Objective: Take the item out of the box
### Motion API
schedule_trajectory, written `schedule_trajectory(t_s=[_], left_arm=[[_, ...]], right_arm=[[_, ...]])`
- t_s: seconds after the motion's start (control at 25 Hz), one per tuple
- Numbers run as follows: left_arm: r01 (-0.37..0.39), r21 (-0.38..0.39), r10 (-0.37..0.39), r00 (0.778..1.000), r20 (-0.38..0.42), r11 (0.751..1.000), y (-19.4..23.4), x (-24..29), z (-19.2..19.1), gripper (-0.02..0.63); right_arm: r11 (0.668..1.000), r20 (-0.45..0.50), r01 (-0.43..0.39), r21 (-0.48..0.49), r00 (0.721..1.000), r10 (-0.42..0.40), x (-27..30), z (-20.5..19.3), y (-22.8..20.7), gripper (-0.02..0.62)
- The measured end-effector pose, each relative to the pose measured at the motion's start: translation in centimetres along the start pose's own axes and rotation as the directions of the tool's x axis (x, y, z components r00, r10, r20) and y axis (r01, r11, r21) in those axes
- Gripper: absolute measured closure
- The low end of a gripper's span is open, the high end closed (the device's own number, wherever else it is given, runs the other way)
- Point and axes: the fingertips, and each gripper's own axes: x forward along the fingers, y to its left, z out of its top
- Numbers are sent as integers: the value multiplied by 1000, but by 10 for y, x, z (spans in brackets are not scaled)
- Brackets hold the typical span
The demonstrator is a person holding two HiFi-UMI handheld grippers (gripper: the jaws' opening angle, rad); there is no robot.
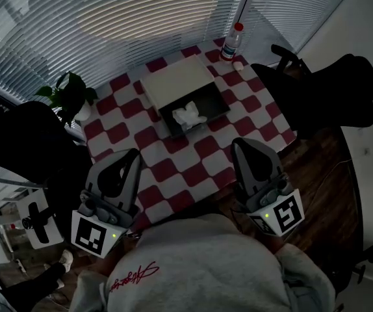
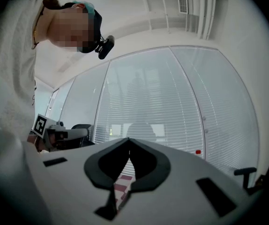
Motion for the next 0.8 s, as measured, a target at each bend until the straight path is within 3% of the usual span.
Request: schedule_trajectory(t_s=[0.48, 0.8], left_arm=[[-76, 19, 76, 997, 5, 997, -2, 8, 7, 588], [-149, 41, 149, 989, -4, 988, -3, 3, 10, 588]], right_arm=[[998, -7, -64, -11, 998, 64, 13, 8, -22, 584], [995, -67, -99, -17, 993, 98, 31, 0, -43, 584]])
